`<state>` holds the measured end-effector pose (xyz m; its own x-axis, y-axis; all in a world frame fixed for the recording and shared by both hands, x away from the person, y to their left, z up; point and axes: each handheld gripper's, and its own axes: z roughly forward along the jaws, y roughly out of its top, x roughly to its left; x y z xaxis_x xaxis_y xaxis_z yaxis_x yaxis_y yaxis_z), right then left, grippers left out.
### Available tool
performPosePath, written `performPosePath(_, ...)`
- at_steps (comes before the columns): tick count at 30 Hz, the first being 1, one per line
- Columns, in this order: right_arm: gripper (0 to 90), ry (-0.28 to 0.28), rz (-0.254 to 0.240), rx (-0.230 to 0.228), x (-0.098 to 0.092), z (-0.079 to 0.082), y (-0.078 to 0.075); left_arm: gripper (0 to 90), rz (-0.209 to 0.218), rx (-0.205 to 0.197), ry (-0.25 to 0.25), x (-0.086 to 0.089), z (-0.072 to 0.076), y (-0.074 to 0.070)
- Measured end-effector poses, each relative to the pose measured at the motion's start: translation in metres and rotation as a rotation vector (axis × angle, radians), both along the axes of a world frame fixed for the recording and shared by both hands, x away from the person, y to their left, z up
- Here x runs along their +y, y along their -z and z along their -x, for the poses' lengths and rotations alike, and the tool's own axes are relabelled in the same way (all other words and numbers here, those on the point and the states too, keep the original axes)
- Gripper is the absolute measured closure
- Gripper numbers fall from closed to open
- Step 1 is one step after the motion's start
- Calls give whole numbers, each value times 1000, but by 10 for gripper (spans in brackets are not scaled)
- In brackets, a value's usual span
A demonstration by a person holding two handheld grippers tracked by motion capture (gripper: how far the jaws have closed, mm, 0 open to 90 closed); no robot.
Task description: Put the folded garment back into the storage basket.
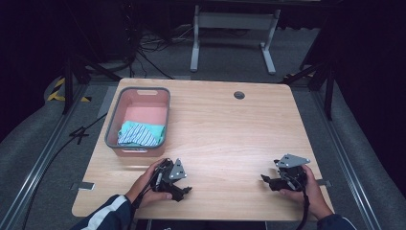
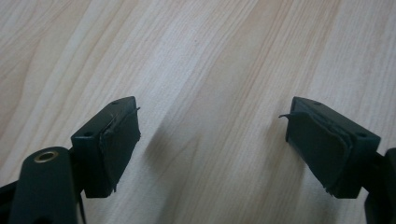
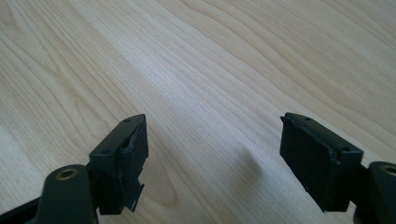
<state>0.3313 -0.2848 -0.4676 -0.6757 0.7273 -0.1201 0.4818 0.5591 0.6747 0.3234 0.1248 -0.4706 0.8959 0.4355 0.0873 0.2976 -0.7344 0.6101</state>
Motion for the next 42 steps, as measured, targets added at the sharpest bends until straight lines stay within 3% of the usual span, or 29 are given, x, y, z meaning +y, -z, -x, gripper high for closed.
performPosePath(2, 240, 4, -19, 7, -5, 2, 1, 180, 16, 25, -2, 2, 0, 1)
performPosePath(6, 236, 26, -54, 17, -14, 4, 5, 183, 45, 36, 3, 4, 0, 4)
performPosePath(9, 222, 42, -69, 22, -21, 6, 11, 180, 80, 74, -34, 8, 2, 6)
performPosePath(14, 200, 71, -151, 22, -30, 9, 18, 164, 133, 47, -34, 13, 5, 12)
performPosePath(42, 170, 75, -149, 20, -30, 8, 19, 146, 132, 50, -40, 12, 5, 12)
